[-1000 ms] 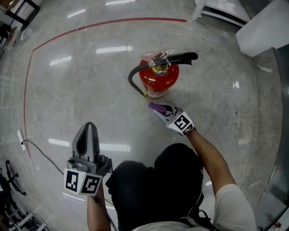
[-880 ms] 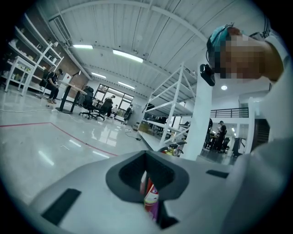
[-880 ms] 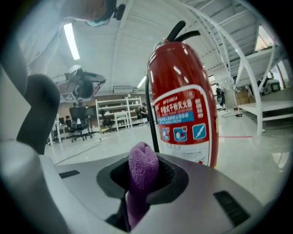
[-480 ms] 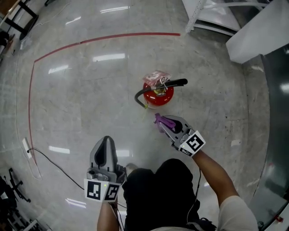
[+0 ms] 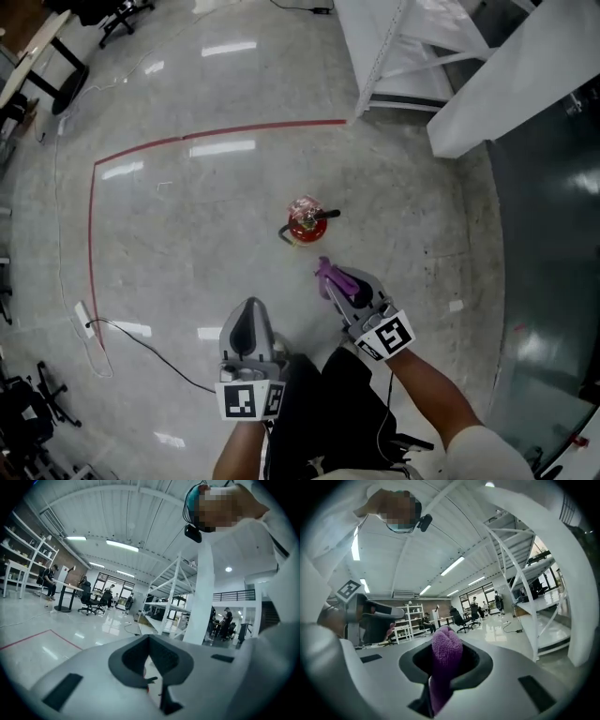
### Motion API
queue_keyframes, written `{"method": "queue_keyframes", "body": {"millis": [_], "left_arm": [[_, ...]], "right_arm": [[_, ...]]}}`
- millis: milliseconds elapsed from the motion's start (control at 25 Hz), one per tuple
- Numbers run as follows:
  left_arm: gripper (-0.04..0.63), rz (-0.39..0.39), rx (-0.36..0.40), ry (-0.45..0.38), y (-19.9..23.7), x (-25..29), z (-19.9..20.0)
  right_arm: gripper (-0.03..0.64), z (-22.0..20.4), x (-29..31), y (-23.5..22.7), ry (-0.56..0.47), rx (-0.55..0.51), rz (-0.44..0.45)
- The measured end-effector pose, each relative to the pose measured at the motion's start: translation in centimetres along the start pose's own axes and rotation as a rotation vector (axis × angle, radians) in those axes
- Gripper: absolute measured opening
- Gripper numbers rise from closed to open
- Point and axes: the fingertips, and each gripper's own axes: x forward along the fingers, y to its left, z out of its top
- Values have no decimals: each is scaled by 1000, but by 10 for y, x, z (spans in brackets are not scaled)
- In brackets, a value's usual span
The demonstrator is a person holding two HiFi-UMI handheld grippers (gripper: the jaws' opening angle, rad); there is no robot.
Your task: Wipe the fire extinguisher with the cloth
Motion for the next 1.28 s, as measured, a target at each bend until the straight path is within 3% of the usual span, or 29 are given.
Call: {"method": "queue_keyframes", "body": {"millis": [280, 520, 760, 920, 1280], "left_arm": [[3, -1, 37, -59, -77, -40, 134], [3, 4, 18, -54, -133, -104, 199], [3, -59, 55, -99, -159, -164, 241], [3, -127, 74, -114, -158, -200, 254], [3, -177, 28, -57, -156, -262, 245]], "right_arm": [[67, 184, -57, 24, -30, -16, -110], [67, 283, -119, 65, -39, -4, -167], [67, 333, -165, 126, -85, 6, -192], [67, 357, -190, 166, -139, 1, -265], [67, 359, -233, 230, -160, -8, -369]]}}
